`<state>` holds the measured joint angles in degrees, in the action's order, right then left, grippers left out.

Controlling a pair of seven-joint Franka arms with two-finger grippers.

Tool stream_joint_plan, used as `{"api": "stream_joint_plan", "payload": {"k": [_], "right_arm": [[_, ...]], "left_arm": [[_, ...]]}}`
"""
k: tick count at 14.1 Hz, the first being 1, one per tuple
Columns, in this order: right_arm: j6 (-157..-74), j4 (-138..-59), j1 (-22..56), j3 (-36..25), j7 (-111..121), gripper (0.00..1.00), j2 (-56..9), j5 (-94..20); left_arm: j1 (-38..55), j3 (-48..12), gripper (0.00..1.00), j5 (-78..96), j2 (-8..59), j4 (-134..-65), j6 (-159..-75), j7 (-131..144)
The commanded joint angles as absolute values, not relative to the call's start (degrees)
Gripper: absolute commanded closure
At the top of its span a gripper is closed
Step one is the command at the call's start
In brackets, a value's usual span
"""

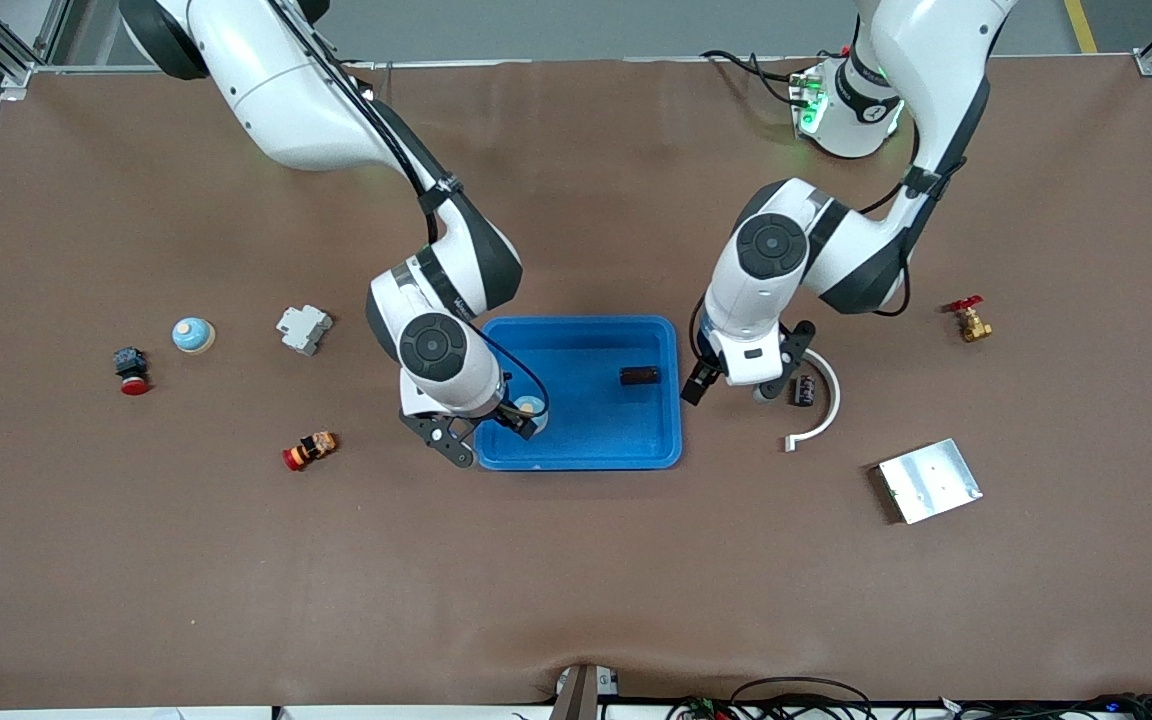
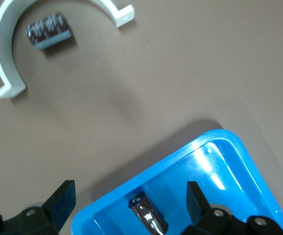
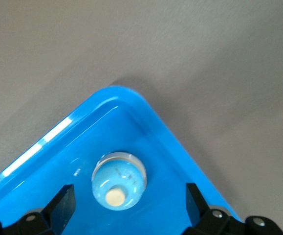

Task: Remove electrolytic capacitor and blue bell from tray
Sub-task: 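Grasp the lying capacitor with the left gripper while the right gripper grasps the bell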

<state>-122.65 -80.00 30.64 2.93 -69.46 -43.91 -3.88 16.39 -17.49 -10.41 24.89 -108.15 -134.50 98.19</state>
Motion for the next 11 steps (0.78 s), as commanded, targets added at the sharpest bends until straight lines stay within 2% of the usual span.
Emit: {"api": "stream_joint_plan", "payload": {"k": [1,11], "right_arm": [[-123.4,-77.7,30.5,4.2,-73.2,0.0,-46.6,-3.8],[-124.1,-75.7,30.1,6.2,-79.3,0.0,-50.1,-3.5]], "left_arm": [[17.0,-17.6,0.0,-10.7,26.2,-106.4,-133.7,105.3],[21.5,-17.1,0.0,-10.7,31.9,-100.9,-133.9,127.1]]}}
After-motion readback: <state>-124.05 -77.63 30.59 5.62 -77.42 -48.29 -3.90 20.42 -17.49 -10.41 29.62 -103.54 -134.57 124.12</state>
